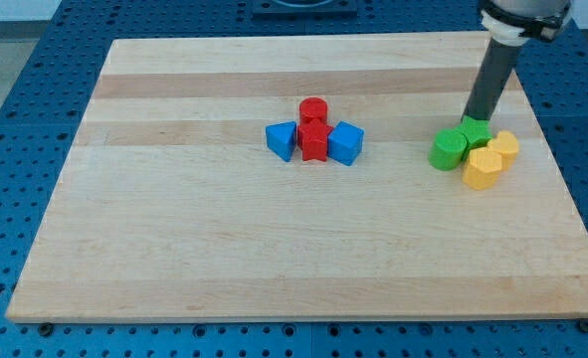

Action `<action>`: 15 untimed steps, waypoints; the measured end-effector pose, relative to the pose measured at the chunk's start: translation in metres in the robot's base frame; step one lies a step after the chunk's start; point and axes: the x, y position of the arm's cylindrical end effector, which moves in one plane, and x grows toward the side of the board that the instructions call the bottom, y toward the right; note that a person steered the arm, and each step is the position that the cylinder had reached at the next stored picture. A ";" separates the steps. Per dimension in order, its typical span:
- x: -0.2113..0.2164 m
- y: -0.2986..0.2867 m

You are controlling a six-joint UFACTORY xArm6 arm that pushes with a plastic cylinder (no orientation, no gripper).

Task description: Separate the green and yellow blocks from each other

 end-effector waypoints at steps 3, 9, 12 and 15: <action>0.024 -0.032; 0.013 0.042; 0.061 0.015; 0.102 -0.001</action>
